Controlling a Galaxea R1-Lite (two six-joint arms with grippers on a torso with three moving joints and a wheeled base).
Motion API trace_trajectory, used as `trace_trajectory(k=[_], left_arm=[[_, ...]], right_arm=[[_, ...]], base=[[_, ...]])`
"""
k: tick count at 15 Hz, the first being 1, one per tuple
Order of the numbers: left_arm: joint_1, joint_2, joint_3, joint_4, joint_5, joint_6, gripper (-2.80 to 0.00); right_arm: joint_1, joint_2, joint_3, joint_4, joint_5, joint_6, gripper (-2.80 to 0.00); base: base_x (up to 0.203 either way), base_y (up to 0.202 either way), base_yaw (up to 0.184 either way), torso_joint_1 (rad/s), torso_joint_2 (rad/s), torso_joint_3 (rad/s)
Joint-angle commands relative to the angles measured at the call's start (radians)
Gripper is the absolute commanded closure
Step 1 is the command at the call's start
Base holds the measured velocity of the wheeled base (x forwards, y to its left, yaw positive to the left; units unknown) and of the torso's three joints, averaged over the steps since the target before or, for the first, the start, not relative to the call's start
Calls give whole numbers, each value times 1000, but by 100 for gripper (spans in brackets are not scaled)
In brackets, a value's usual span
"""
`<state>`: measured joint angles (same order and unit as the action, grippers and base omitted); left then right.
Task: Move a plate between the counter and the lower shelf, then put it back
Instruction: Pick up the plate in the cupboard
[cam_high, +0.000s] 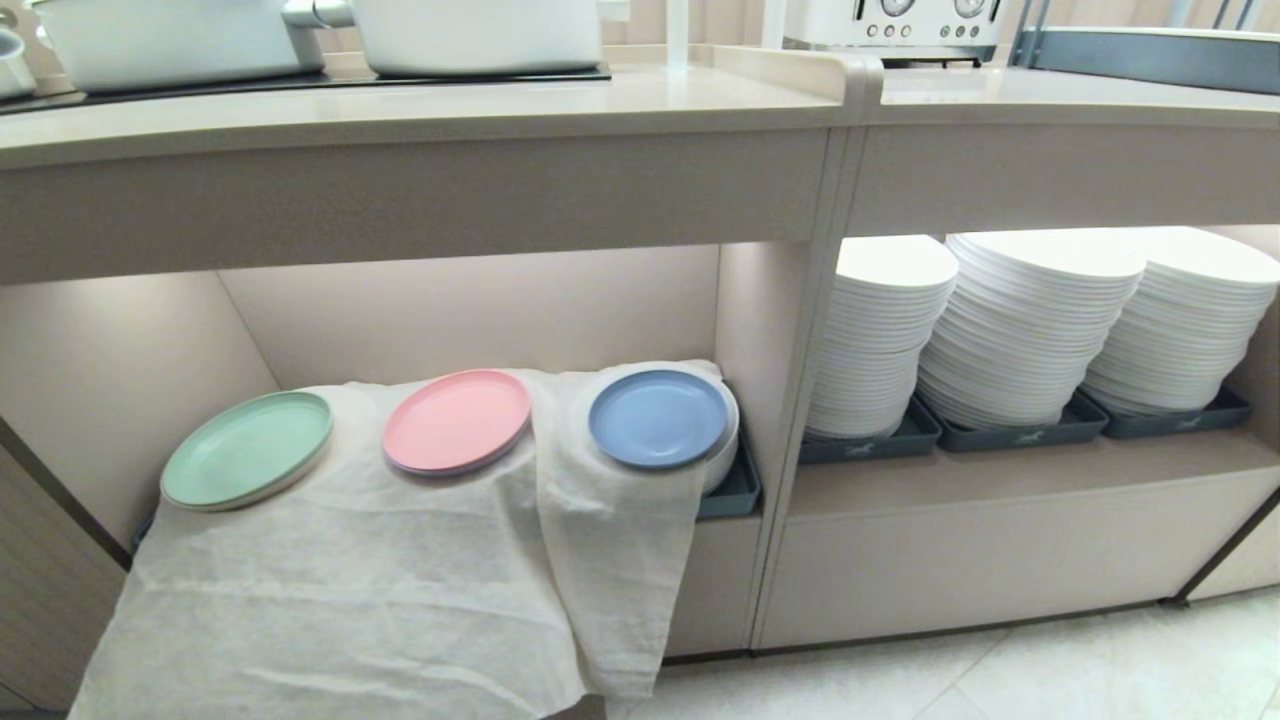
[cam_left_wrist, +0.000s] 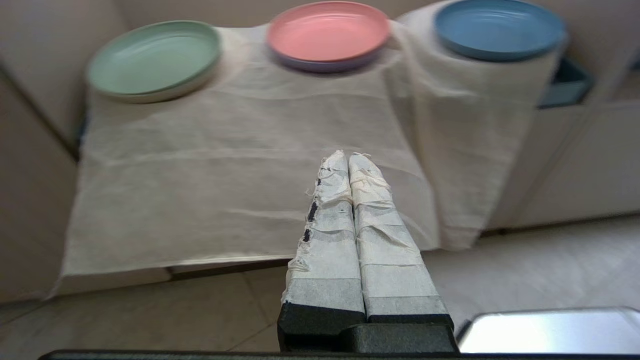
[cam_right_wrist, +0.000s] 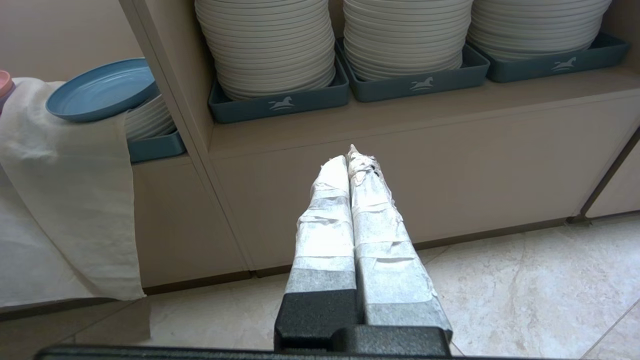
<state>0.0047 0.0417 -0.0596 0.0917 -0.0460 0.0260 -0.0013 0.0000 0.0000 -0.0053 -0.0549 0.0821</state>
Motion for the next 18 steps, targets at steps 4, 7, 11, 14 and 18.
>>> trace_trajectory(k=[4,7,11,14,18], left_arm=[[-2,-40,44,-70,35,9,0],[-2,-40,46,-69,29,12,0],[-2,-40,47,-72,34,15,0],[-2,-40,49,-72,34,12,0],[-2,-40,49,-72,35,15,0]], right_arm=[[0,0,0,-1,0,1,0],[0,0,0,-1,0,1,0],[1,0,0,-1,0,1,0],[0,0,0,-1,0,1,0],[0,0,0,-1,0,1,0]], base=[[0,0,0,0,0,0],[0,0,0,0,0,0],[0,0,0,0,0,0],[0,0,0,0,0,0],[0,0,0,0,0,0]])
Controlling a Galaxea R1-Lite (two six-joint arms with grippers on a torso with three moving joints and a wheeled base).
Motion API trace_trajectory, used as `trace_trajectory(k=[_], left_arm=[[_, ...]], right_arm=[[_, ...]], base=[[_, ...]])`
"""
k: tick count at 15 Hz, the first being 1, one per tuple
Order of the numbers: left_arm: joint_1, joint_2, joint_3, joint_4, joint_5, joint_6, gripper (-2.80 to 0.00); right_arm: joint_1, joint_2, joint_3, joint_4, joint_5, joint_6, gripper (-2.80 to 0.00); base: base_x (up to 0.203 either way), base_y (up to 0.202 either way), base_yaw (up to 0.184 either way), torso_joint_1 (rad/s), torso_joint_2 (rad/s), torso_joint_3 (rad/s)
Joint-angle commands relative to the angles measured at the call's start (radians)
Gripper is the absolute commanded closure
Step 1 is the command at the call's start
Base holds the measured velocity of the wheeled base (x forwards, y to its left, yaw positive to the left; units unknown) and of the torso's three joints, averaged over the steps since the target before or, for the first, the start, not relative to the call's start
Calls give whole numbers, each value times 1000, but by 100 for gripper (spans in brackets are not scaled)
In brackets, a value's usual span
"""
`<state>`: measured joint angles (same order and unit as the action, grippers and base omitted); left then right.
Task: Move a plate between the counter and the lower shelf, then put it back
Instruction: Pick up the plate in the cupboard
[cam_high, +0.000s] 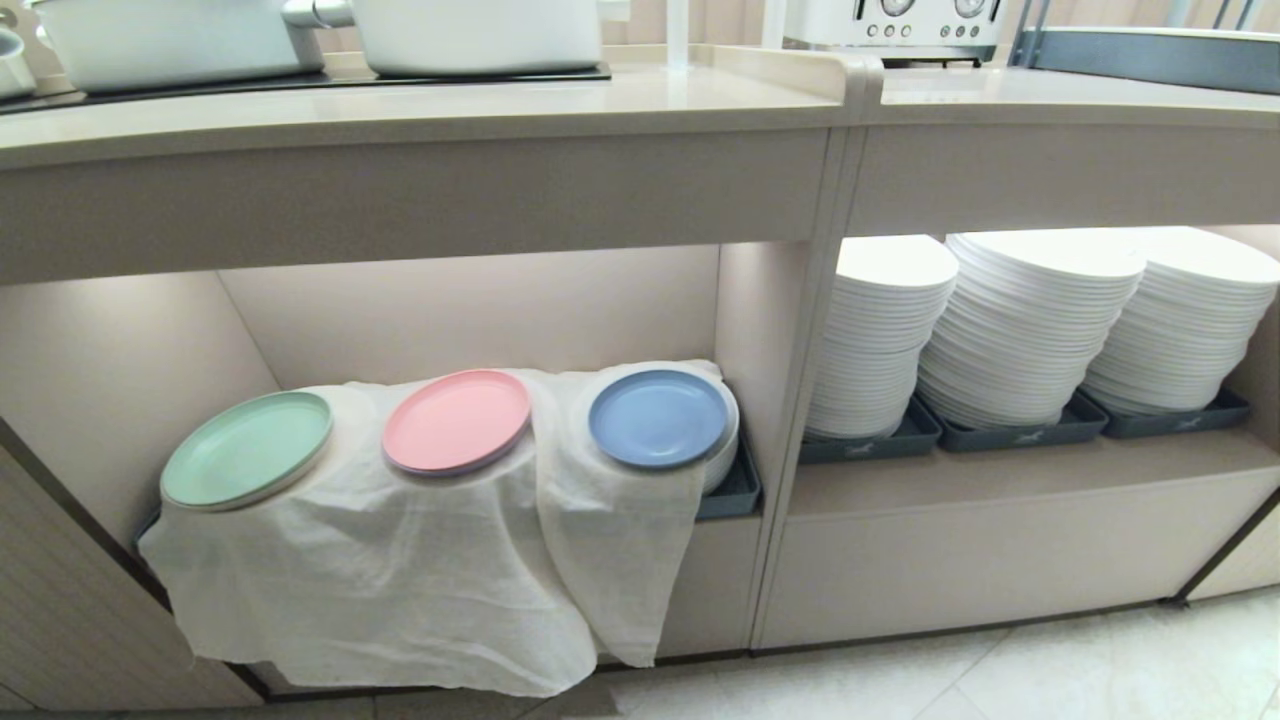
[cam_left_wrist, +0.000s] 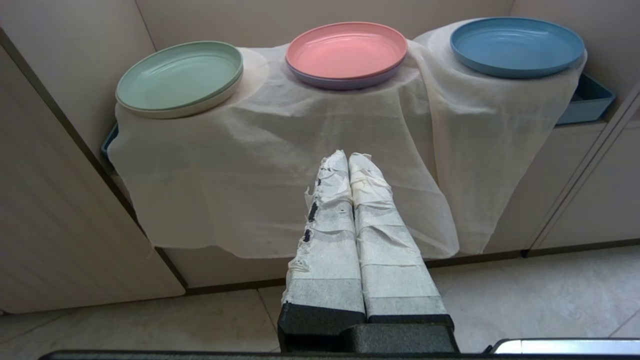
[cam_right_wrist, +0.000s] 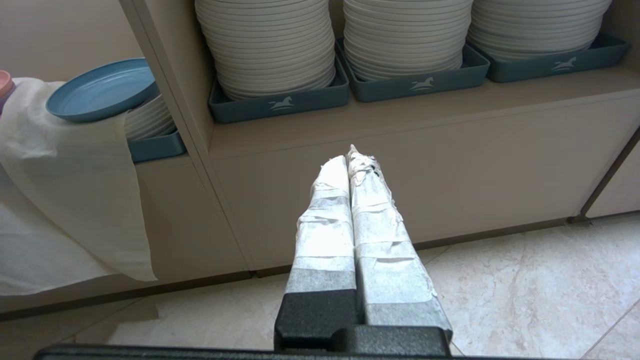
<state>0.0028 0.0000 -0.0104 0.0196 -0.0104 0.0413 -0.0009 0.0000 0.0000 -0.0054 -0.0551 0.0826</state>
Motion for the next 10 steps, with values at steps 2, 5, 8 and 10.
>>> trace_trajectory(k=[2,5,8,10], left_arm=[[0,1,0,0,-2,-3,0],[0,2,0,0,-2,3,0],[0,2,0,0,0,0,0],[0,2,0,0,-2,-1,0]], right_arm=[[0,0,0,-1,0,0,0],[-1,0,0,-1,0,0,0],[0,0,0,-1,0,0,0],[-1,0,0,-1,0,0,0]], base=[[0,0,0,0,0,0],[0,0,0,0,0,0],[0,0,0,0,0,0],[0,0,0,0,0,0]])
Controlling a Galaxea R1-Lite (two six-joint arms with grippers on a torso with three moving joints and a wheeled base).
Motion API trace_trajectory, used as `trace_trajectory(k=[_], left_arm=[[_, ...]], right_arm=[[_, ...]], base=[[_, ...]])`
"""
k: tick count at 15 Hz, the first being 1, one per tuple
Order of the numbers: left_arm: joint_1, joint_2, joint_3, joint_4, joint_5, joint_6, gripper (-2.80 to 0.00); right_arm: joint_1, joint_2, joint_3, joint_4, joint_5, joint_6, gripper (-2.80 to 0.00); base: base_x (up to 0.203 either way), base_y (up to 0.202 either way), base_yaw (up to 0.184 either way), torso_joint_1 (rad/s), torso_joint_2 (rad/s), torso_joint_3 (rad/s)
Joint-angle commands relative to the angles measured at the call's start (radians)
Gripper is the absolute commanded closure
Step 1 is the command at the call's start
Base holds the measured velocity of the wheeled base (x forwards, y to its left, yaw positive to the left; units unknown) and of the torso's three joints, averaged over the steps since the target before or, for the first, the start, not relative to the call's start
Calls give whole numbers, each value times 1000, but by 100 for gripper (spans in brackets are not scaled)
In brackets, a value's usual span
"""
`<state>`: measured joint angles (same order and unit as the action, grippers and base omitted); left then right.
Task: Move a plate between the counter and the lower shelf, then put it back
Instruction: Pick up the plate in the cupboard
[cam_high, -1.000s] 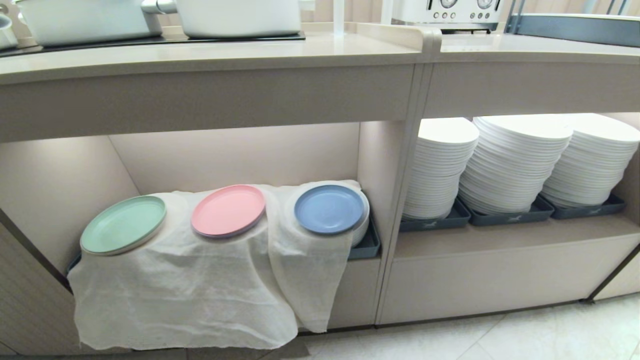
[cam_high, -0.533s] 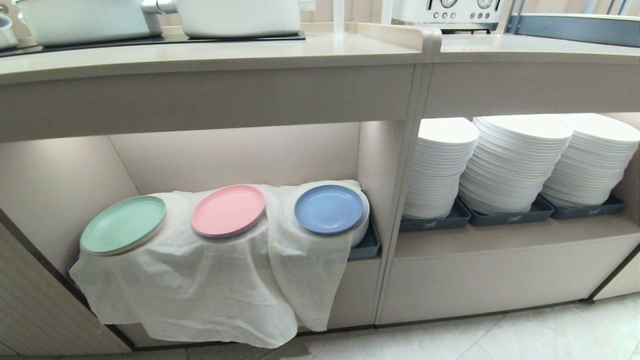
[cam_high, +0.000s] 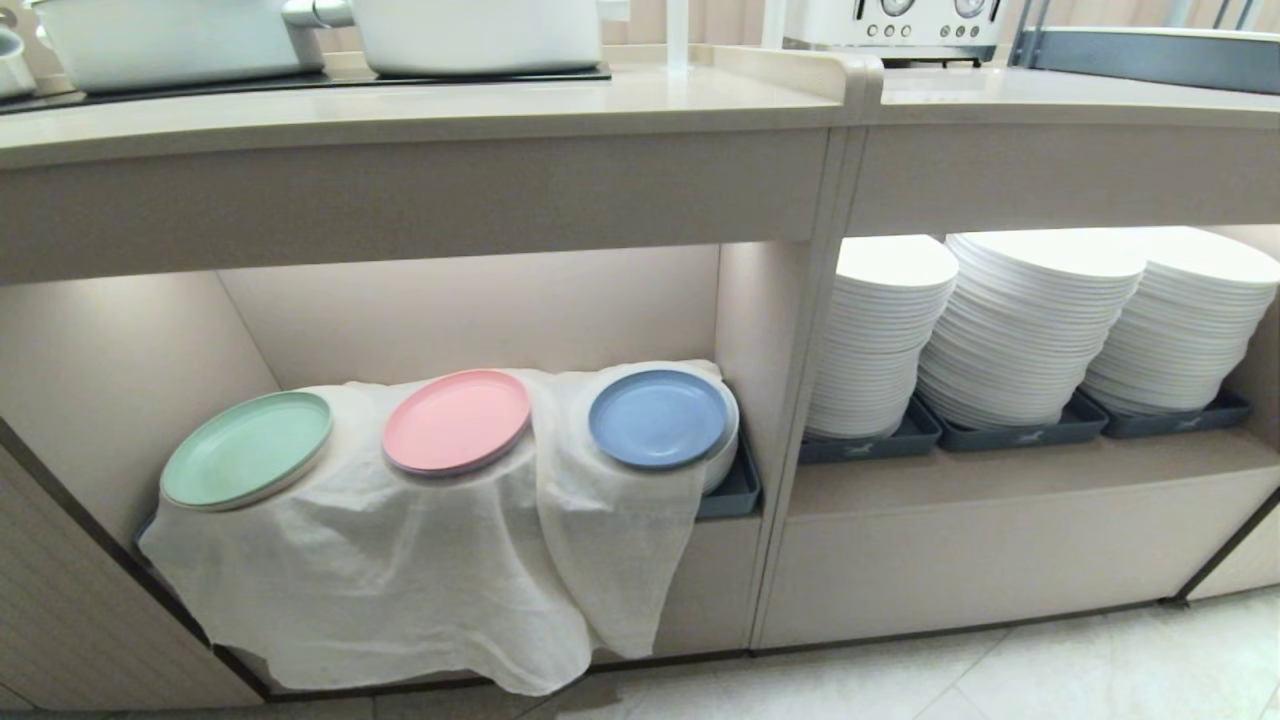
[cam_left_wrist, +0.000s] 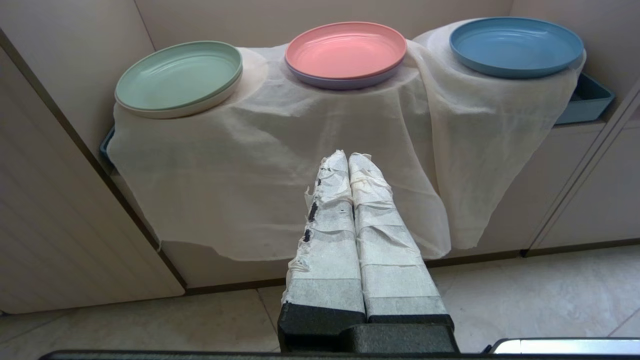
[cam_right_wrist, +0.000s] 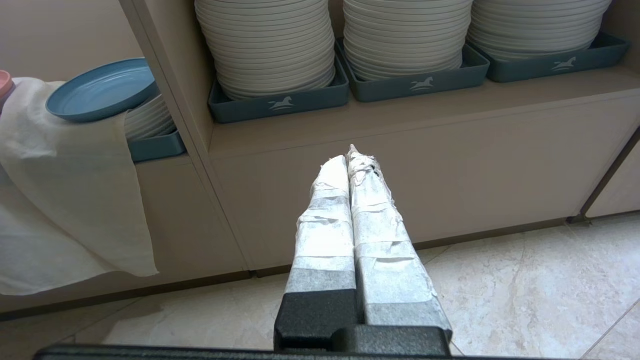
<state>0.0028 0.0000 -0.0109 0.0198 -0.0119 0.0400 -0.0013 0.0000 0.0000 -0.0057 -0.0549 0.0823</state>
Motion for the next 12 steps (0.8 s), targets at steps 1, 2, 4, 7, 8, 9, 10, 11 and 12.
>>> trace_trajectory(k=[1,2,4,7,8,9,10,11,12], left_arm=[[0,2,0,0,0,0,0],[0,2,0,0,0,0,0],[0,2,0,0,0,-2,0],[0,2,0,0,1,1,0],[0,2,0,0,2,1,0],[0,2,0,0,3,1,0],[0,2,0,0,3,-3,0],[0,1,0,0,3,-2,0],[0,2,0,0,3,-2,0]], right_arm=[[0,0,0,0,0,1,0],[1,0,0,0,0,1,0],[0,0,0,0,0,1,0],[0,0,0,0,0,1,0],[0,0,0,0,0,-1,0],[0,0,0,0,0,-1,0],[0,0,0,0,0,-1,0],[0,0,0,0,0,-1,0],[0,0,0,0,0,-1,0]], base=[[0,0,0,0,0,0],[0,0,0,0,0,0],[0,0,0,0,0,0],[0,0,0,0,0,0],[0,0,0,0,0,0],[0,0,0,0,0,0],[0,0,0,0,0,0],[0,0,0,0,0,0],[0,0,0,0,0,0]])
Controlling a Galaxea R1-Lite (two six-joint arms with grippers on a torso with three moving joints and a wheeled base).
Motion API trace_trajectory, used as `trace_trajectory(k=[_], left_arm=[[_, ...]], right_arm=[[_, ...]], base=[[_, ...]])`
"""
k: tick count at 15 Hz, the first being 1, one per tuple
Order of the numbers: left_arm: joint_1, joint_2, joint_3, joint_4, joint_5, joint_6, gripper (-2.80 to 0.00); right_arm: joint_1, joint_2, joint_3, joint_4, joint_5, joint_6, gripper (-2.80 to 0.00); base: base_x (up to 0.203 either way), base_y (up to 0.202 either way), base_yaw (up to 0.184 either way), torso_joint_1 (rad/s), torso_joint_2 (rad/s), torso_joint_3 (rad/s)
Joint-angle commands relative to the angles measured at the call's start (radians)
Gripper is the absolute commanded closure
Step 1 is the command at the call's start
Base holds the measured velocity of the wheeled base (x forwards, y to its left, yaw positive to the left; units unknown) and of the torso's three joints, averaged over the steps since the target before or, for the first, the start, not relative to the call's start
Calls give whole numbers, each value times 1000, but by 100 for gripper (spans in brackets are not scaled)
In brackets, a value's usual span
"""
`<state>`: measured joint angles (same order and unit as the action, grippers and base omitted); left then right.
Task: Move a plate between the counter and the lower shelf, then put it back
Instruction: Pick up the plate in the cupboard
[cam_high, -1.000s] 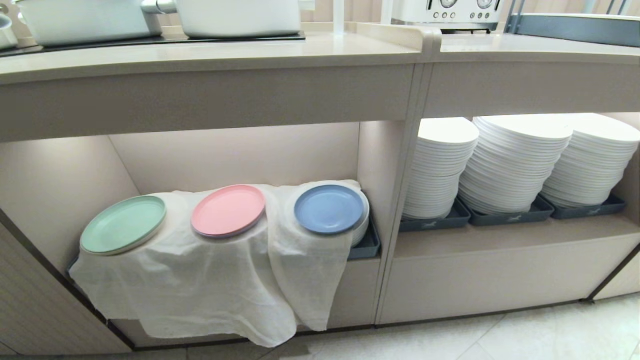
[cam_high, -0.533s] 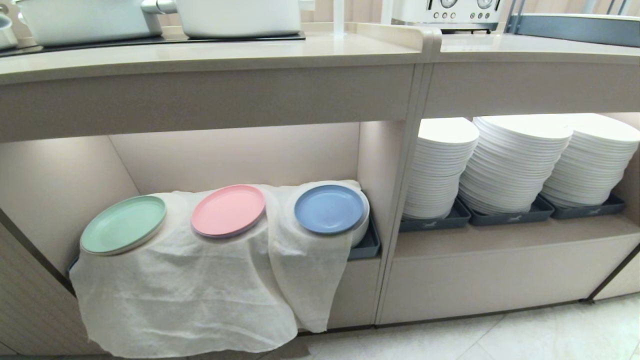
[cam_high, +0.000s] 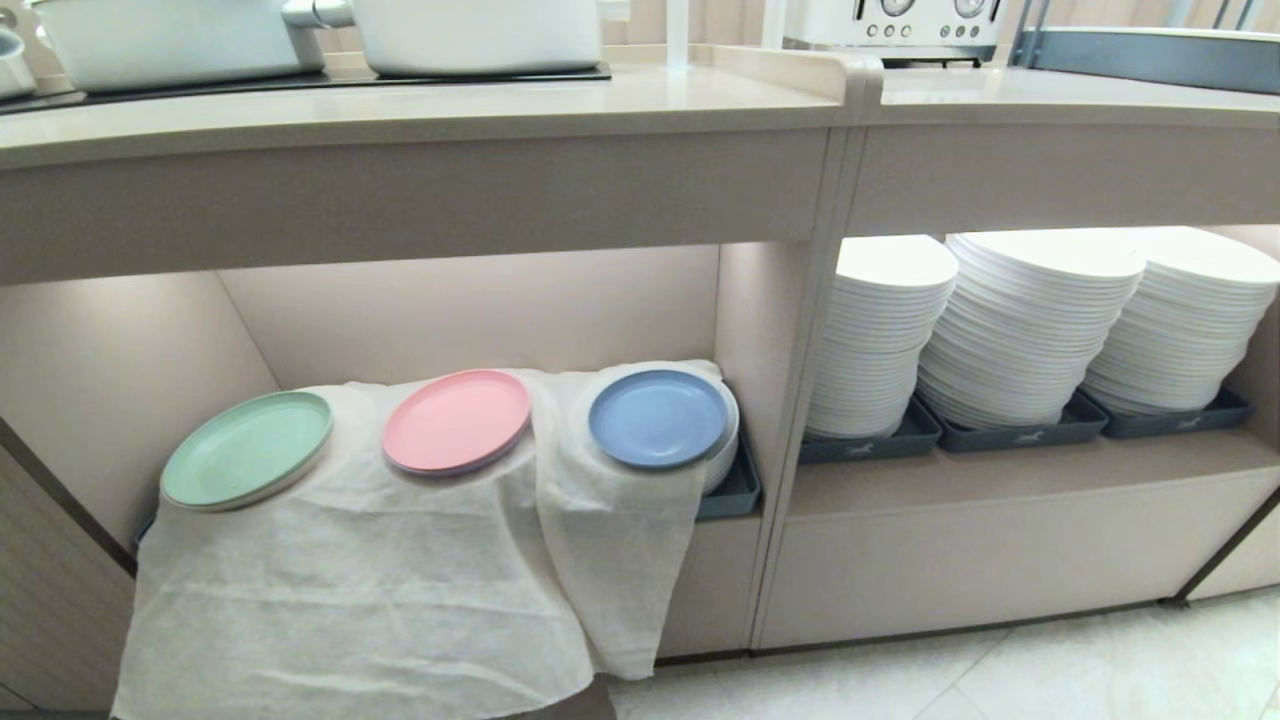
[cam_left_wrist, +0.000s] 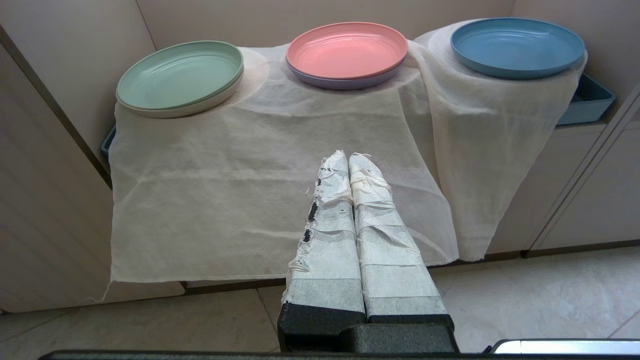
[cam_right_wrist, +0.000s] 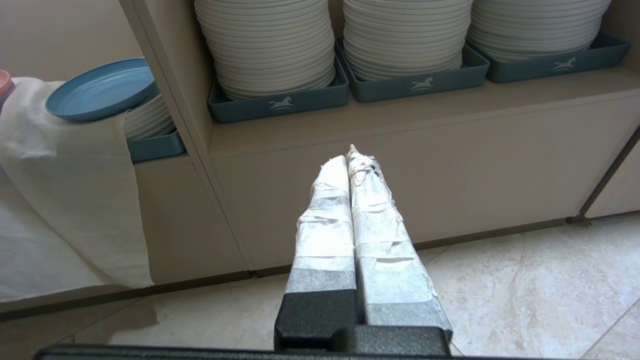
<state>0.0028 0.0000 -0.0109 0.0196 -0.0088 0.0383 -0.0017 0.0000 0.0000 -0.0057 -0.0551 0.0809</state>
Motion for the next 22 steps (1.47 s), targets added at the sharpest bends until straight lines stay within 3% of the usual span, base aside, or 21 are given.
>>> trace_trajectory(k=[1,22], left_arm=[[0,2,0,0,0,0,0],[0,2,0,2,0,-3,0]], right_arm=[[0,0,0,0,0,0,0],[0,0,0,0,0,-3,0]], base=[[0,0,0,0,0,0],[1,-6,0,0,0,0]])
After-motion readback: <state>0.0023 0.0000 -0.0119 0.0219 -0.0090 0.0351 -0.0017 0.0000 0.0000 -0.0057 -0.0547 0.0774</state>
